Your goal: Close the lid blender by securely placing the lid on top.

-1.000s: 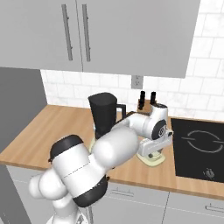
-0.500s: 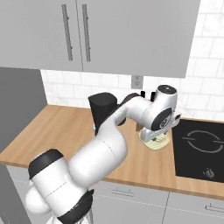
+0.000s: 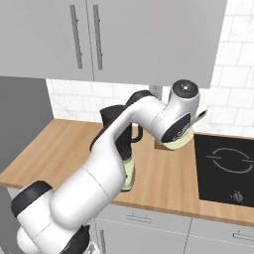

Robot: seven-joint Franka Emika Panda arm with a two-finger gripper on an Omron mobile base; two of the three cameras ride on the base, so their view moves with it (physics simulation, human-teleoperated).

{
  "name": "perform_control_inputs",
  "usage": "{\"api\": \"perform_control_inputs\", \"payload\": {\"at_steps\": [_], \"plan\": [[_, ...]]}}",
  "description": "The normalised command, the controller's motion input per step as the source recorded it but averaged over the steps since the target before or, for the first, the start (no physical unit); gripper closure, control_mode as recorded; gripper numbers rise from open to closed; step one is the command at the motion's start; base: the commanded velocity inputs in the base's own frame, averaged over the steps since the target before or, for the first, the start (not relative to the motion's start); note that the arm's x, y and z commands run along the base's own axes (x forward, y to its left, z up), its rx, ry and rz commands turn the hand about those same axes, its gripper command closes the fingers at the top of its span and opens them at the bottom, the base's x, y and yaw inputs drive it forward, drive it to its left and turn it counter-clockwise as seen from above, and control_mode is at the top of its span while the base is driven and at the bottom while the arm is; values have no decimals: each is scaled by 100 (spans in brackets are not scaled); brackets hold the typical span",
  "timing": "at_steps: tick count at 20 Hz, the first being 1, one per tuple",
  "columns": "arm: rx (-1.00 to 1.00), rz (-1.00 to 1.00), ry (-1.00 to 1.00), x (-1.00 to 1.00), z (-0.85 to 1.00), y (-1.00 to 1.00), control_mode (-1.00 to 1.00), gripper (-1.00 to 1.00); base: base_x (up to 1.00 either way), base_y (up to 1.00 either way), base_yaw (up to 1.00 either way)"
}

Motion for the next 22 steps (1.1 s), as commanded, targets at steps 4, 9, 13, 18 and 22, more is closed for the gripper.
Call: {"api": "perform_control_inputs", "payload": {"at_steps": [4, 9, 13, 18, 22], "plan": [[0, -6, -7, 0, 100, 36, -100, 100, 0, 0, 0], [2, -3, 4, 15, 92, 88, -100, 100, 0, 0, 0], [5, 0, 10, 20, 48, 100, -100, 100, 0, 0, 0], [3, 0, 5, 11, 3, 59, -100, 100, 0, 0, 0], [0, 0, 0, 4, -5, 37, -100, 100, 0, 0, 0]]}}
